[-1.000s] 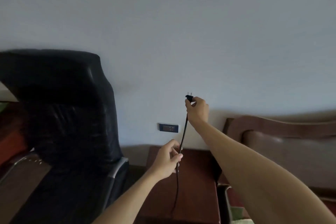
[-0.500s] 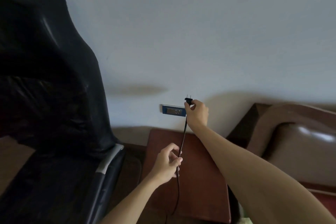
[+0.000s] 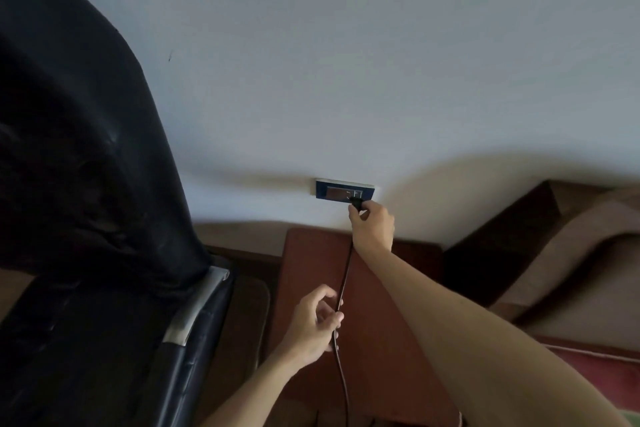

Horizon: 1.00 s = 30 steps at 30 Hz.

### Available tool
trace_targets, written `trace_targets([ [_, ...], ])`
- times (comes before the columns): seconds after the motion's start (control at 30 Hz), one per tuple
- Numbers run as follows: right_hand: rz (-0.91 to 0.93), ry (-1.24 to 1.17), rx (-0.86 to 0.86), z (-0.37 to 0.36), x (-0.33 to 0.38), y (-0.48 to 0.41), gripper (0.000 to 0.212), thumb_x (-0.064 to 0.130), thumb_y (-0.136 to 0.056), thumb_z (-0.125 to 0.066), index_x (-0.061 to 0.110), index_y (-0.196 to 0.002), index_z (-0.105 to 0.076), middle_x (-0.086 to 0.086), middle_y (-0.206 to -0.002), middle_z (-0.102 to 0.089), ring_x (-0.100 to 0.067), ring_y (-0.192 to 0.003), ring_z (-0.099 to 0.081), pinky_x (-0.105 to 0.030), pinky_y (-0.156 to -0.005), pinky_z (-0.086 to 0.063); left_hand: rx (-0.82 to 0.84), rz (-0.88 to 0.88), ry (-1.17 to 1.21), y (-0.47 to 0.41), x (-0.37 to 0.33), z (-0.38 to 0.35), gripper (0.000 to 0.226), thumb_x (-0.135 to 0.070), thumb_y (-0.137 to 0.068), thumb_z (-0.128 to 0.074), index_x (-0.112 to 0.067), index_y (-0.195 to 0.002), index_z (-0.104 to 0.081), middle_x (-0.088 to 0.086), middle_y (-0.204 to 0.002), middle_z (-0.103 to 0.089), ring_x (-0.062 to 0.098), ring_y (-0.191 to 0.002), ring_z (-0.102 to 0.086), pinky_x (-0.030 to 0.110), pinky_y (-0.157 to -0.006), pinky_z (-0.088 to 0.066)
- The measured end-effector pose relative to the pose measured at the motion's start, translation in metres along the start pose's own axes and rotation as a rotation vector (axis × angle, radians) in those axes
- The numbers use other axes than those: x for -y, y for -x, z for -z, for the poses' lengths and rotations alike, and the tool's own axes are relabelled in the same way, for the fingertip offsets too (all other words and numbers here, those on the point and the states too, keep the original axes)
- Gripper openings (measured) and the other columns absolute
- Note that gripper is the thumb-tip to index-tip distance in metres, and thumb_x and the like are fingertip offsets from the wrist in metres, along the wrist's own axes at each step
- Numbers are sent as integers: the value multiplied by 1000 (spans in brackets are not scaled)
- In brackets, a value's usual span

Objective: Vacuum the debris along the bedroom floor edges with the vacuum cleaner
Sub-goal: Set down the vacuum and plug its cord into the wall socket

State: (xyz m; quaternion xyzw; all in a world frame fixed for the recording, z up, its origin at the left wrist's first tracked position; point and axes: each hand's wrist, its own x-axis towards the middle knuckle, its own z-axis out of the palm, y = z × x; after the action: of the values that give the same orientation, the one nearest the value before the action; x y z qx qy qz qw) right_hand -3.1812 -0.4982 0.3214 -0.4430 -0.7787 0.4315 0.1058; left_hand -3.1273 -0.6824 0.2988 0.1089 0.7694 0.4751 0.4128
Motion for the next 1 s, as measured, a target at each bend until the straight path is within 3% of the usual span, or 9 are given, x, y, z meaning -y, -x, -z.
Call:
trace_targets([
  [0.5,25,5,-1,-25,-7,-8,22,25,-96,-58,5,-92,-67,-6,-69,-59,-33,-74,-60,-35,-64,-44,14,40,100,-17,16,6,15,-7,-92,-65,-17,-101,-59,8,-75,-58,20,-70,-64,53,-66,-61],
  [0.63,5,2,-13,-26,-3,-5,22,24,-96,-56,5,-99,-67,-10,-79,-63,-32,-80,-60,-35,-67,-46,16,45,122,-17,14,5,14,-5,-93,-64,-14,-102,-58,10,-76,-57,20,-69,-62,52,-66,-62],
  [0.83,-10,27,-46,-29,-6,-6,22,24,-96,-54,5,-100,-65,-13,-84,-66,-34,-80,-60,-33,-64,-42,30,33,130,-17,12,2,13,-5,-93,-63,-13,-103,-58,10,-77,-58,18,-69,-63,44,-64,-63],
  [1.0,13,42,-64,-28,-4,-9,20,22,-95,-56,4,-96,-65,-14,-84,-66,-33,-76,-56,-31,-63,-36,40,29,138,-19,10,2,13,-7,-93,-64,-15,-102,-59,8,-76,-60,18,-71,-65,48,-67,-63],
])
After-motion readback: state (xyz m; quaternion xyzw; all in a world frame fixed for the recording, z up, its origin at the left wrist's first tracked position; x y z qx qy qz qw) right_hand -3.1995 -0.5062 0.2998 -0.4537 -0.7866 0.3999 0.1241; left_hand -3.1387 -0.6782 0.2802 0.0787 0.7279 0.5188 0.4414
